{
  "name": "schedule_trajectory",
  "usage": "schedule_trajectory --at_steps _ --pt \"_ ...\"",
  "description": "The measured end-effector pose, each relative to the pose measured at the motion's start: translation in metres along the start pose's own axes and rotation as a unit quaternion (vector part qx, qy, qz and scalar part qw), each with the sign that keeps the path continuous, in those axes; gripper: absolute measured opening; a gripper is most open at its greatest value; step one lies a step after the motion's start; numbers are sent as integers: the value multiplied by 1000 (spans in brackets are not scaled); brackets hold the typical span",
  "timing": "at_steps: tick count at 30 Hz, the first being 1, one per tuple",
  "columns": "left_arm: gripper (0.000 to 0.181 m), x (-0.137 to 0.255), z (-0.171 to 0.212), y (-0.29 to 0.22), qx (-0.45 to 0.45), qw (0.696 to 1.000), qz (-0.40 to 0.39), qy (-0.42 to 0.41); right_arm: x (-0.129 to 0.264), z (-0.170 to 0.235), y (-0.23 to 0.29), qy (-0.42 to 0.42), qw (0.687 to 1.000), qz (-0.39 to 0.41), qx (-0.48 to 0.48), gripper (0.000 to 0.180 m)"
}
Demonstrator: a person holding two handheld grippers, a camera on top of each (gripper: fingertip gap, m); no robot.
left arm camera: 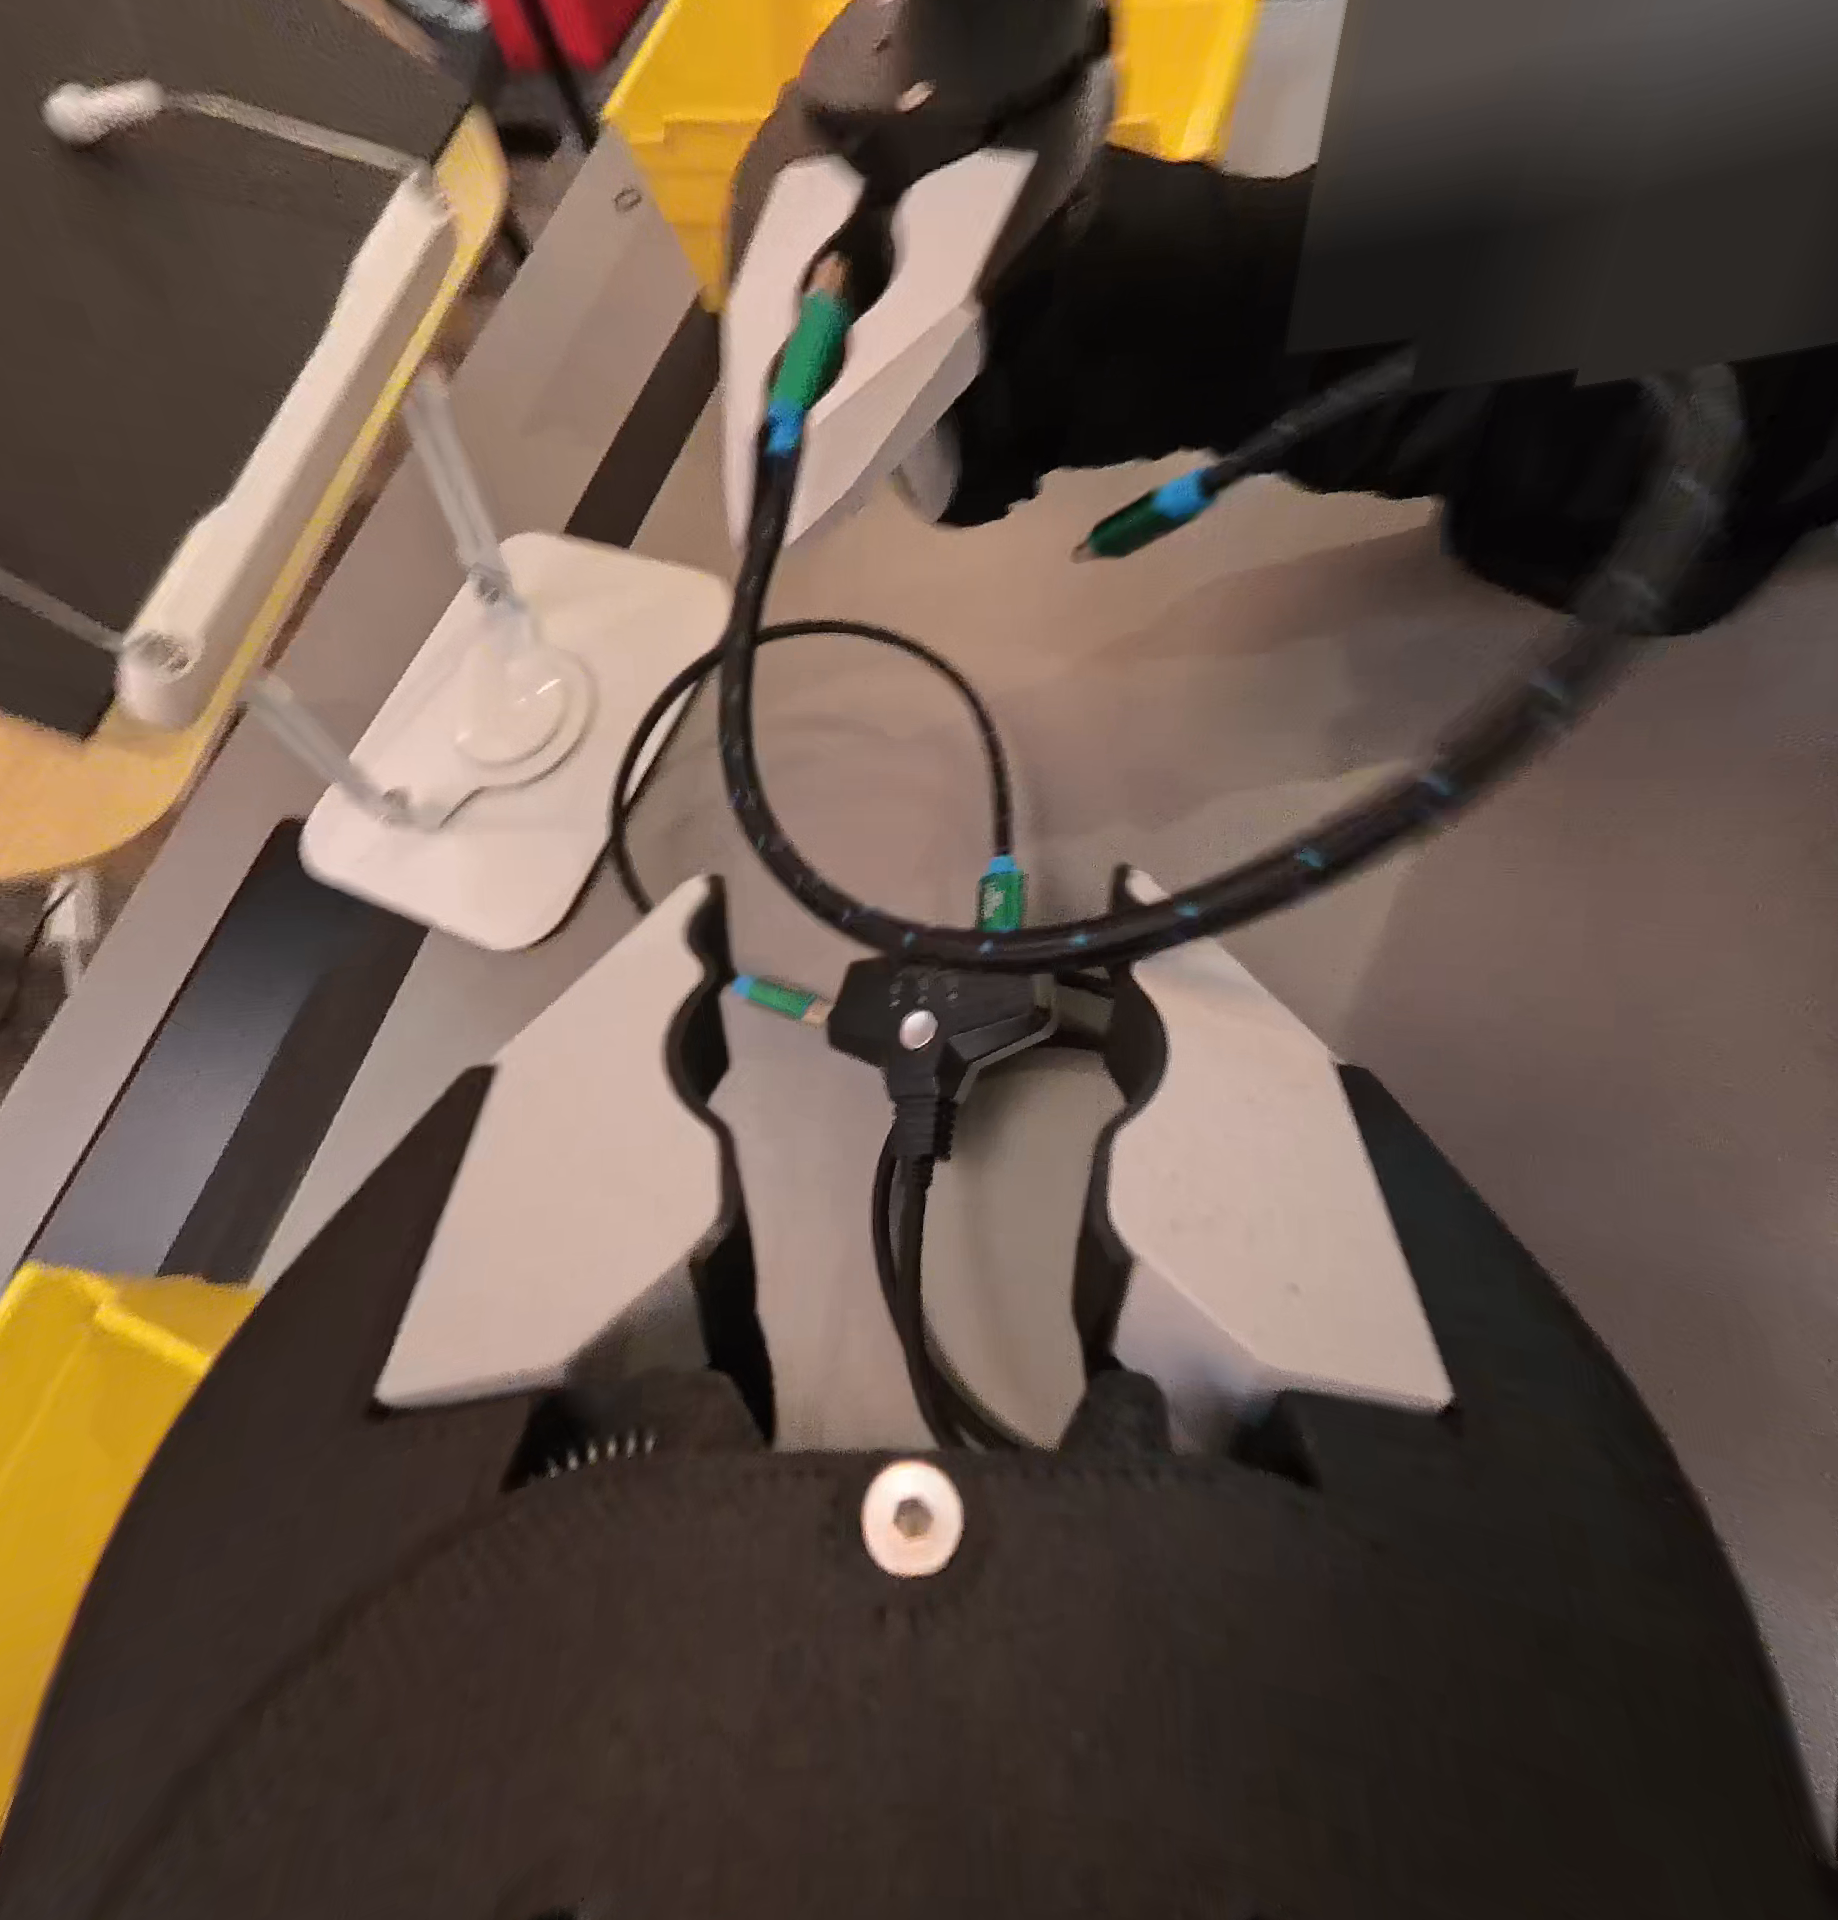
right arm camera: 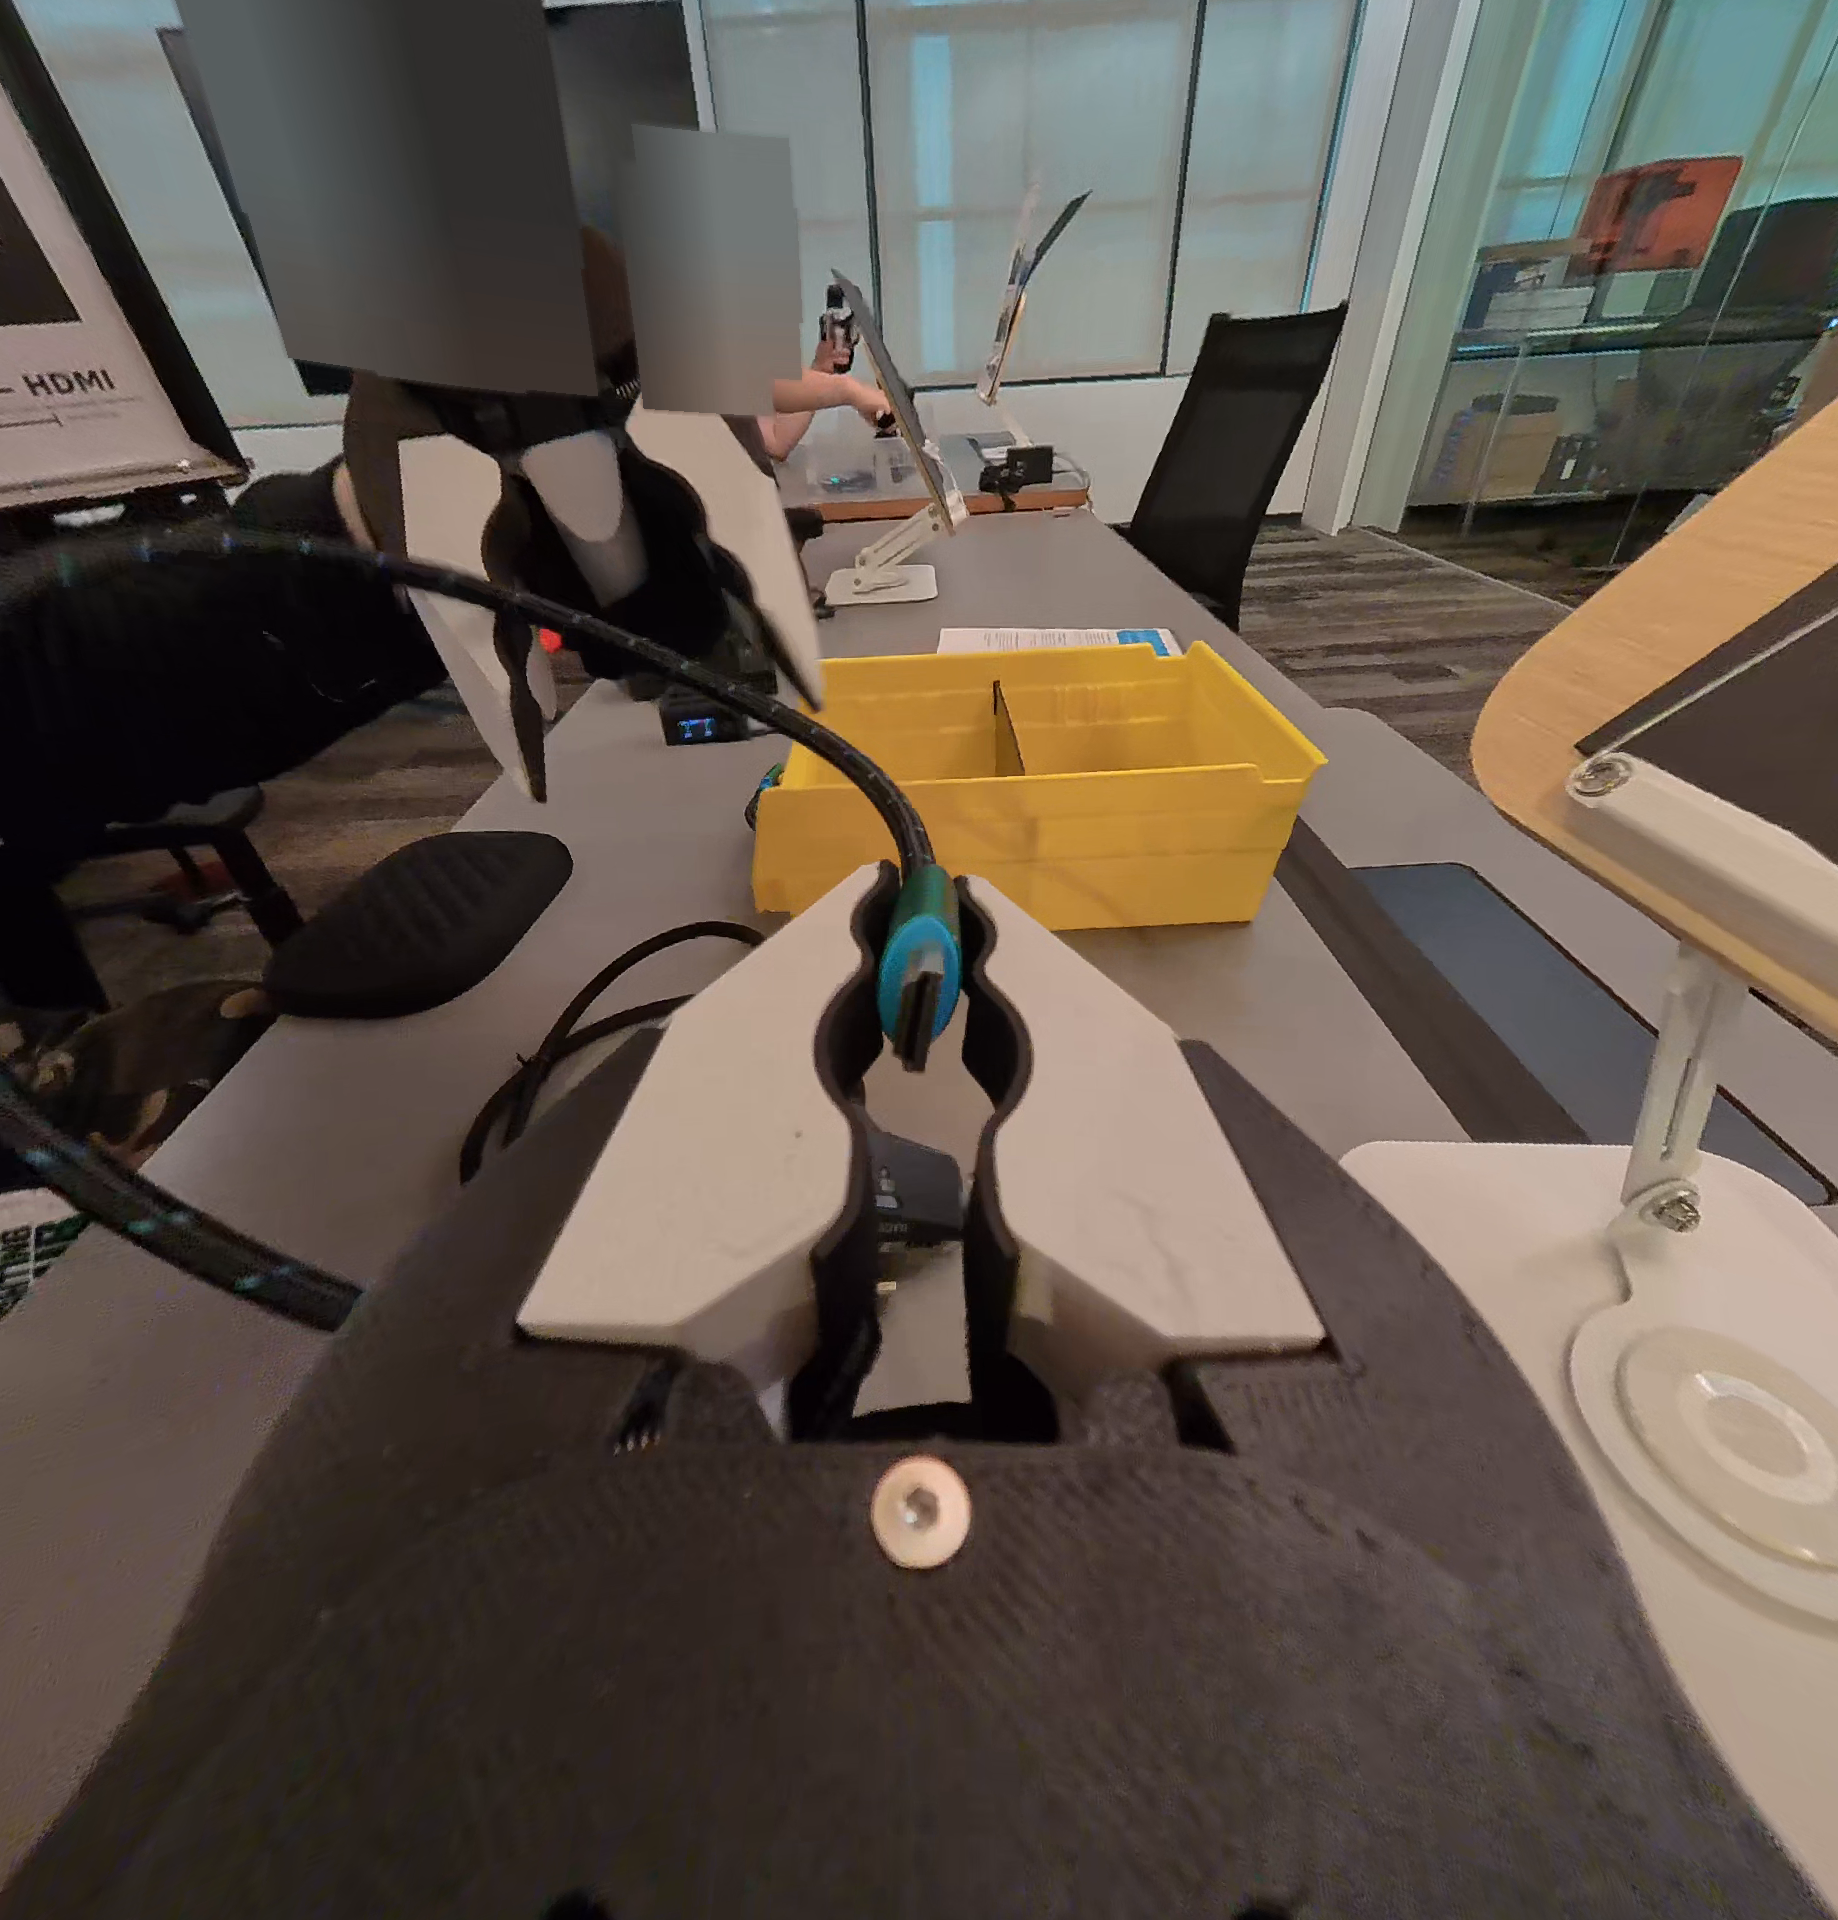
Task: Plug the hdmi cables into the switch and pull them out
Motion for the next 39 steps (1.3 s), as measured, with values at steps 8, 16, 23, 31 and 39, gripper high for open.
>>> schedule_trajectory --at_steps 8,16,23,31,39 --pt "67 -11 19 16 11 996 -67 63 17 -15 2 -30 999 3 13 7" --pt "42 -9 17 47 26 980 -162 113 11 -16 14 21 997 7 75 7" --pt "44 -6 -42 22 -23 991 -132 8 2 -11 18 116 986 48 110 7" --pt "42 -52 -55 3 -110 980 -117 115 -7 -14 29 131 981 49 131 7" --pt "4 -65 -34 8 -85 982 -111 130 -5 -22 34 116 983 45 137 11"
Point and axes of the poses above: each gripper's, where its closed fingertips meet, x back along the fingers, z out of its underside, y = z × x across the jaws, the point moved 8 cm from there along x, back along the fingers, and after that the axes turned 6 degrees about -x, right-handed, at the moved point
